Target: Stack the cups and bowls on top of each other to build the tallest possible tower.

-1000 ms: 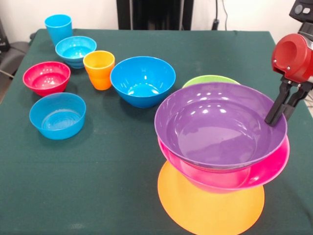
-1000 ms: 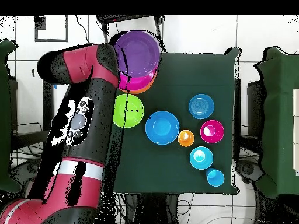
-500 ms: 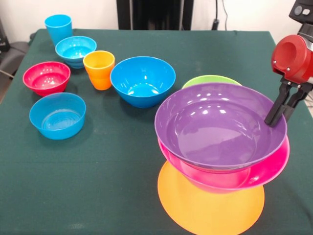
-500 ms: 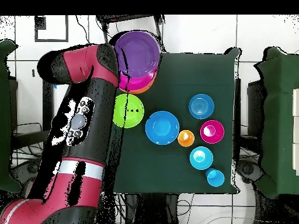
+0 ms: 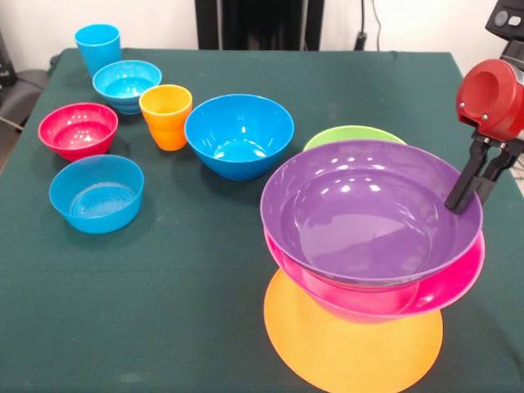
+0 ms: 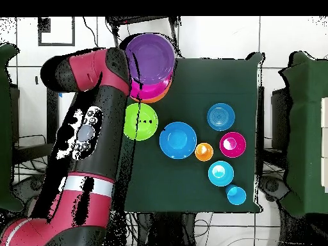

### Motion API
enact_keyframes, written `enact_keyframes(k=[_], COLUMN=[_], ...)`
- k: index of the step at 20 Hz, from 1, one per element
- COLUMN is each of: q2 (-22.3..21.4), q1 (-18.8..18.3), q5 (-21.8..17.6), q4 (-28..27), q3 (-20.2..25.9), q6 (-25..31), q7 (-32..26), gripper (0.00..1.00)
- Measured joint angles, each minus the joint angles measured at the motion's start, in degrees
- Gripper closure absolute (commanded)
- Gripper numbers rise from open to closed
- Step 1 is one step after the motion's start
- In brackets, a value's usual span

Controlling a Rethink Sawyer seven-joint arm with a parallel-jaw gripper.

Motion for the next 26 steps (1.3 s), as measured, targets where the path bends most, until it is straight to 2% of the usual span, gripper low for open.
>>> enact_keyframes(k=[26], q2=[1.6], q1=[0.0], q5=[0.0], q4=[-3.3], q3=[0.0], q6=[0.0], q7=[0.0], gripper=[1.0])
